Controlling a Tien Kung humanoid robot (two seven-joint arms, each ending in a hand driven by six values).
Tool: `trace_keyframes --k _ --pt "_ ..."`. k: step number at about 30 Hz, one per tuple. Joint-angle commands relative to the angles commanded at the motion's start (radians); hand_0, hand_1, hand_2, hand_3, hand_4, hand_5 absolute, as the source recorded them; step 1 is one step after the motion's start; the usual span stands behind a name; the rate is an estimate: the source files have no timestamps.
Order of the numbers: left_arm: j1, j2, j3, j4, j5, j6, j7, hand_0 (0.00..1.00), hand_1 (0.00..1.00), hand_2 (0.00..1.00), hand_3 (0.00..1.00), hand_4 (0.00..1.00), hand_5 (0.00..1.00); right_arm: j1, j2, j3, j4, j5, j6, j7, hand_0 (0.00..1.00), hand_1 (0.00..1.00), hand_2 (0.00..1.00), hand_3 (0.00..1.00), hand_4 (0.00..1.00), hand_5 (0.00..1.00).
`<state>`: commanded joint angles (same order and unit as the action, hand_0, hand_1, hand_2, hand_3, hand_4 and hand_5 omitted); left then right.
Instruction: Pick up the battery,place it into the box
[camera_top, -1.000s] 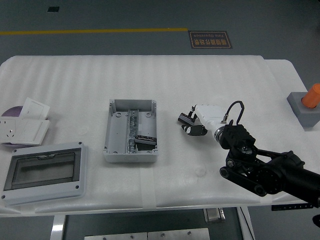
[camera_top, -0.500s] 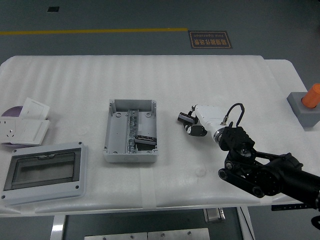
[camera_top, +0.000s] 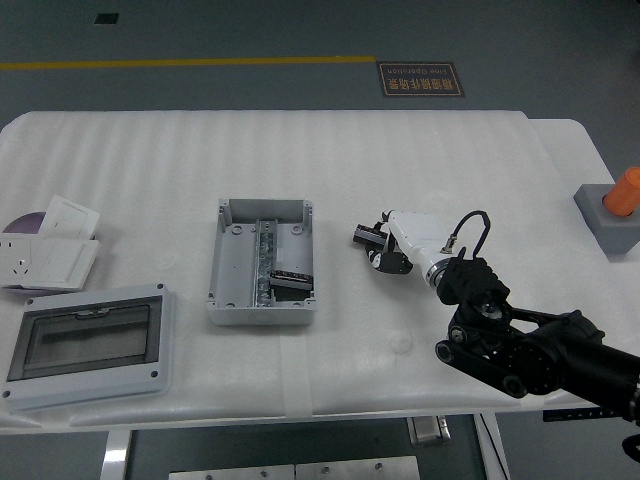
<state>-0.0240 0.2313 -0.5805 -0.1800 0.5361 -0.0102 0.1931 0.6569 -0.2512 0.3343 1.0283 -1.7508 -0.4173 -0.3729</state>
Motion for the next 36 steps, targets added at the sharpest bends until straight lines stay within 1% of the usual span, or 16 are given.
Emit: trace_keyframes --k 2,6,13,18,19,21,23,25,30,31,36 --pt "0.0 -0.001 -0.001 0.0 0.001 0.0 0.0 0.58 0.636 0.526 0.551 0.649 0.285 -0.004 -0.004 0.005 0.016 0.01 -0.008 0.006 0.383 0.434 0.353 0.661 0.331 0.15" --pt "0.001 -0.002 -0.003 0.0 0.0 0.001 0.001 0.58 0.636 0.526 0.551 0.649 0.285 -0.013 -0.018 0.021 0.073 0.026 -0.026 0.018 0.383 0.434 0.353 0.661 0.331 0.15" --pt "0.001 -0.003 -0.006 0.0 0.001 0.002 0.002 0.58 0.635 0.527 0.553 0.656 0.286 -0.024 -0.038 0.053 0.202 -0.108 -0.024 -0.025 0.383 0.435 0.35 0.659 0.336 0.16" --pt "0.002 -0.003 -0.008 0.0 0.002 0.001 0.004 0.58 0.635 0.527 0.553 0.656 0.286 -0.025 -0.035 0.054 0.297 -0.143 -0.024 -0.038 0.383 0.435 0.35 0.659 0.336 0.16" --pt "0.002 -0.003 -0.008 0.0 0.003 0.001 0.004 0.58 0.636 0.527 0.553 0.658 0.286 -0.023 -0.031 0.051 0.317 -0.146 -0.021 -0.042 0.398 0.436 0.35 0.658 0.343 0.162" --pt "0.002 -0.003 -0.011 0.0 0.005 0.002 0.005 0.58 0.636 0.527 0.553 0.658 0.286 -0.018 -0.021 0.045 0.345 -0.152 -0.008 -0.05 0.398 0.436 0.35 0.658 0.343 0.162" --pt "0.002 -0.003 -0.014 0.0 0.008 0.003 0.007 0.58 0.636 0.527 0.553 0.658 0.286 -0.009 -0.003 0.034 0.354 -0.168 0.01 -0.062 0.398 0.436 0.35 0.658 0.343 0.162" --pt "0.002 -0.003 -0.014 0.0 0.008 0.004 0.007 0.58 0.635 0.527 0.553 0.66 0.287 -0.001 0.012 0.023 0.348 -0.175 0.026 -0.069 0.404 0.439 0.362 0.663 0.348 0.168" --pt "0.008 -0.007 -0.01 0.0 0.009 0.005 0.009 0.58 0.635 0.527 0.553 0.66 0.287 0.019 0.047 -0.016 0.305 -0.171 0.064 -0.07 0.404 0.439 0.362 0.663 0.348 0.168" --pt "0.008 -0.007 -0.011 0.0 0.01 0.004 0.01 0.58 0.636 0.526 0.553 0.663 0.285 0.02 0.05 -0.019 0.299 -0.171 0.068 -0.07 0.639 0.683 0.71 0.743 0.557 0.326" --pt "0.008 -0.005 -0.015 0.0 0.017 0.005 0.012 0.58 0.636 0.526 0.553 0.663 0.285 0.011 0.054 -0.012 0.285 -0.18 0.076 -0.071 0.639 0.683 0.71 0.743 0.557 0.326"
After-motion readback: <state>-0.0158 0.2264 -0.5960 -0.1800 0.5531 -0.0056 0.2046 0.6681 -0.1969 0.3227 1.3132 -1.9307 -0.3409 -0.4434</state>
